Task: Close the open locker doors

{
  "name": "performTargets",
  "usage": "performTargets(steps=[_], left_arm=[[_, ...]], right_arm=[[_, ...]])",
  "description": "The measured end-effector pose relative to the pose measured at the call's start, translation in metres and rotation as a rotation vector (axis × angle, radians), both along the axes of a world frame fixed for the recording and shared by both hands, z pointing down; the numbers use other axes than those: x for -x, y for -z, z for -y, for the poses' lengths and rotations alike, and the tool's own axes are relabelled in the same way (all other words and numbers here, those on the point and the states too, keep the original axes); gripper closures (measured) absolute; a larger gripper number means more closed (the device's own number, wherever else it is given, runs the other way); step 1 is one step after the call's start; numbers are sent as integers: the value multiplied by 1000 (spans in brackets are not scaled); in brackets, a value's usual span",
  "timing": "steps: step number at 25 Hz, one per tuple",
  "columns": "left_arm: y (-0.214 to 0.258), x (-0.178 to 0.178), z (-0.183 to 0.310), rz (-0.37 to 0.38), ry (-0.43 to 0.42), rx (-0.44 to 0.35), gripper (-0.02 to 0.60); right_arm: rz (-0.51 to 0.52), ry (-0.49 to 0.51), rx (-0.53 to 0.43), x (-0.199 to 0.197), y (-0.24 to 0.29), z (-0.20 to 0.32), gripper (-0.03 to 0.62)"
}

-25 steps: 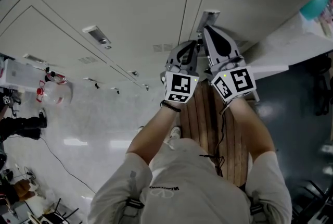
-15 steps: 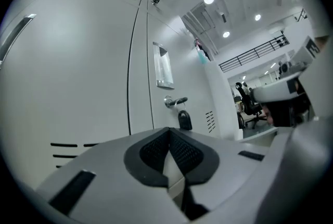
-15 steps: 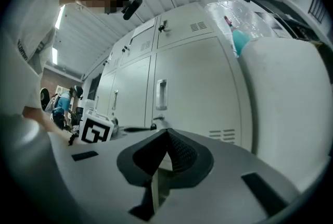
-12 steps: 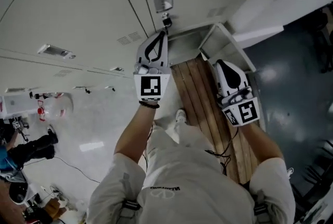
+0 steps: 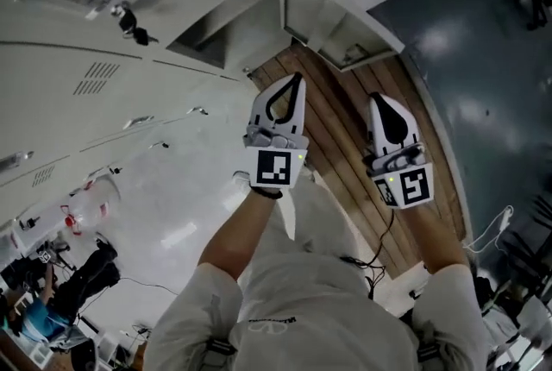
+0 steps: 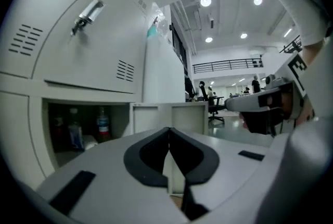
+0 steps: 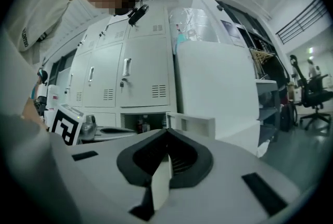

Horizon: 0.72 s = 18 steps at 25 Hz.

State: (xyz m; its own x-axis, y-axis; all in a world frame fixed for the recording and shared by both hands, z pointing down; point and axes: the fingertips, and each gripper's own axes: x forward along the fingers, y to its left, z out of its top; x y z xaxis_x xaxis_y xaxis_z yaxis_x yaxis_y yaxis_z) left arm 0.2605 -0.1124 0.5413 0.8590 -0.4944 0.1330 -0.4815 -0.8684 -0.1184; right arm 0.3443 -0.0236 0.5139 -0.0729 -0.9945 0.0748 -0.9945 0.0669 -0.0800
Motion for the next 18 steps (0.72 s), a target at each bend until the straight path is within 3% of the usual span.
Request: performTargets(steps=[5,8,18], left_arm=[[-41,-74,-38,-39,-107,51,577],[-54,-107,-46,-54,-150,36,577],[-69,-173,-40,-52,-196,-22,512]], right_arm=[[10,-83,-32,-39,-27,-11,585],[12,-90,-36,-52,-45,-11,585],[24,-117,-48,-73,-79,-7,585]])
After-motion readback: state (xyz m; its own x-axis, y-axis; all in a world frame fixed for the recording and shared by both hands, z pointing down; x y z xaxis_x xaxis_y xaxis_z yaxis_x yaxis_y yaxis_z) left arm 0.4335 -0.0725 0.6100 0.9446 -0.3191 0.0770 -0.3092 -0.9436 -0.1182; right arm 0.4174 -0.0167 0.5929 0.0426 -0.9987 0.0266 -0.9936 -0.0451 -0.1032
